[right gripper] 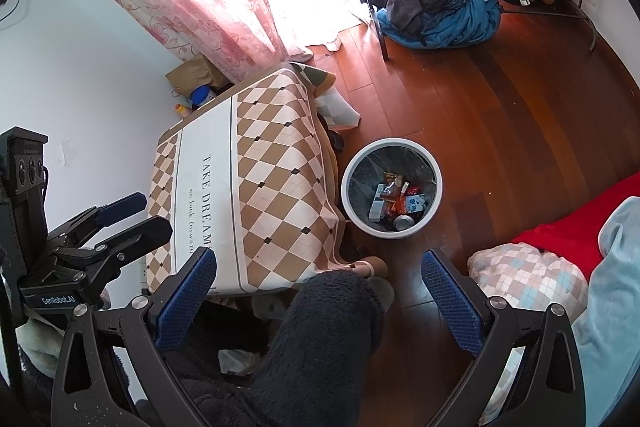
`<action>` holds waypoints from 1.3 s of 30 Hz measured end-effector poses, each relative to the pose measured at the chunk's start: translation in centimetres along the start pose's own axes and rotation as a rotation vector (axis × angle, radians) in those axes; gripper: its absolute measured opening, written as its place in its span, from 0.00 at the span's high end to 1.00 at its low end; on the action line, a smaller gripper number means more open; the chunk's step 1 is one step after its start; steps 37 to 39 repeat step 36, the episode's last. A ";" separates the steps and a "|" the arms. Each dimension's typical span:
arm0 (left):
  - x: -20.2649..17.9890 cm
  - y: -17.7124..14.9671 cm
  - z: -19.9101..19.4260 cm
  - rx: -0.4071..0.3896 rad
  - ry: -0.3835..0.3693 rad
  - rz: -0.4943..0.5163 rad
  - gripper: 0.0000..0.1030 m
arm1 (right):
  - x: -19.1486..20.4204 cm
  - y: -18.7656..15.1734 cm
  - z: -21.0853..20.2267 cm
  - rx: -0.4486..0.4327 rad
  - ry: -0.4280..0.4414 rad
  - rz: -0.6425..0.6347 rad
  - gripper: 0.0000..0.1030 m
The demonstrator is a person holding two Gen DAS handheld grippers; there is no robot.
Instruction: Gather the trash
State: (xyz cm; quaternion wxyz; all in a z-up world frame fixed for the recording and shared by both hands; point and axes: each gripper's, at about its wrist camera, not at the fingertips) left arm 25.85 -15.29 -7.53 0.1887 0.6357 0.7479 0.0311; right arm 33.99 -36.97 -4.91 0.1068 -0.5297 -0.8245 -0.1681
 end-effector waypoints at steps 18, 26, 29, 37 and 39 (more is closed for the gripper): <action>0.1 -0.4 0.0 0.004 -0.004 0.003 0.00 | 0.1 0.0 0.0 0.002 0.001 0.000 0.00; 0.0 -0.5 0.0 0.003 -0.005 0.001 0.00 | 0.2 -0.1 0.0 0.002 0.000 -0.001 0.00; -0.1 -0.3 0.0 0.004 -0.003 0.000 0.00 | 0.2 -0.1 0.0 0.001 -0.001 0.001 0.00; -0.1 -0.8 0.0 0.003 -0.002 0.001 0.00 | 0.4 -0.3 0.2 0.005 0.001 0.000 0.00; -0.1 -0.8 0.0 0.003 -0.002 0.001 0.00 | 0.4 -0.3 0.2 0.005 0.001 0.000 0.00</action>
Point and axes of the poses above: each gripper's, at about its wrist camera, not at the fingertips, and z roughly the way its jaws point, x to its left, y to its top, and after that the axes turned 9 degrees about x, right-handed
